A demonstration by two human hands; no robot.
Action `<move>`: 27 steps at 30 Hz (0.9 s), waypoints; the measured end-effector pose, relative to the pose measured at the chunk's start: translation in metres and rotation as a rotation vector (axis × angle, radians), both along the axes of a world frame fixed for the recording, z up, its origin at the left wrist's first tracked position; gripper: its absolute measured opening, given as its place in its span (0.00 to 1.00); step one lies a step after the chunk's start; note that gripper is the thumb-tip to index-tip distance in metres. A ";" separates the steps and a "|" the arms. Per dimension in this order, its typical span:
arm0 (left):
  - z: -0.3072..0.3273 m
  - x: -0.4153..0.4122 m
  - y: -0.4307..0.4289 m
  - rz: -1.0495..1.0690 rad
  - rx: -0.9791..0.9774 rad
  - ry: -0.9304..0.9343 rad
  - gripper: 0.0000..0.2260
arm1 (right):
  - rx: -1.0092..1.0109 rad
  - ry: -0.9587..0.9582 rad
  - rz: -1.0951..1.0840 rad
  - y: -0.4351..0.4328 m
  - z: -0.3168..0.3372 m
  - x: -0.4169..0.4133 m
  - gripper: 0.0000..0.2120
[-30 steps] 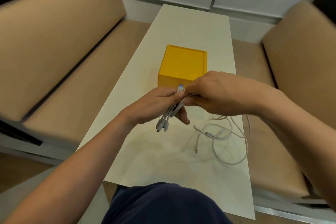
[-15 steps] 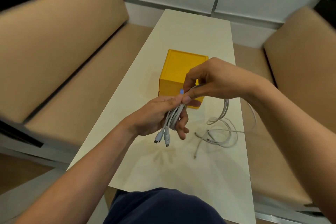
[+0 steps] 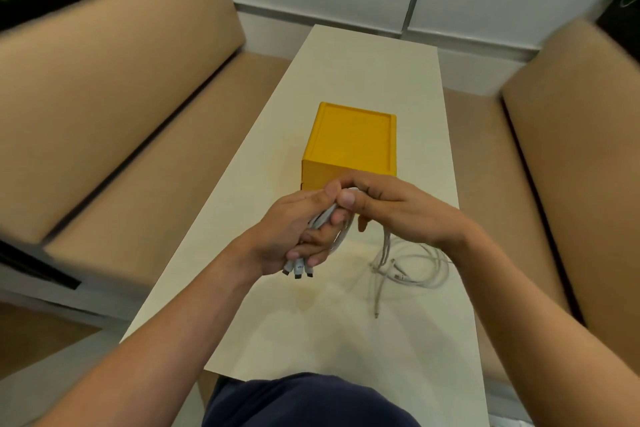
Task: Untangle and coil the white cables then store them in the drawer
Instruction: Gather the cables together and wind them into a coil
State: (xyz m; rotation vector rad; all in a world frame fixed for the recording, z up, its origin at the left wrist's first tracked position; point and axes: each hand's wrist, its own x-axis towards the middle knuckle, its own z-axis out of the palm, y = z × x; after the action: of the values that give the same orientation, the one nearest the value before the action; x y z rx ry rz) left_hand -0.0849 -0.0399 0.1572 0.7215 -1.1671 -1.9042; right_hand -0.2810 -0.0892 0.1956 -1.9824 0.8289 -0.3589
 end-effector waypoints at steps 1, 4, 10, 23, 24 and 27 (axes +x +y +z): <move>-0.001 0.000 0.000 -0.002 0.016 0.024 0.19 | 0.019 -0.043 -0.023 0.003 -0.005 0.000 0.16; -0.001 -0.001 -0.002 -0.018 0.039 0.092 0.18 | 0.035 -0.258 -0.127 0.020 -0.019 0.006 0.17; 0.008 -0.007 -0.006 0.002 0.027 0.077 0.22 | 0.030 -0.586 -0.436 0.045 -0.030 0.030 0.14; 0.018 -0.019 -0.016 0.233 -0.026 -0.123 0.22 | 0.000 -0.574 -0.456 0.043 -0.021 0.020 0.16; 0.017 -0.019 -0.016 0.257 -0.038 -0.143 0.21 | -0.030 -0.557 -0.473 0.044 -0.022 0.020 0.15; 0.012 -0.022 -0.015 0.303 -0.060 -0.187 0.22 | -0.103 -0.519 -0.518 0.048 -0.023 0.024 0.13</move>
State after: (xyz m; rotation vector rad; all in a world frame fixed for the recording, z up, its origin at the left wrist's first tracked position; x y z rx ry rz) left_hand -0.1070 -0.0553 0.1688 0.9997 -1.1493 -1.5701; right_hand -0.2566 -0.0412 0.1721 -1.6207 0.9782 -1.1798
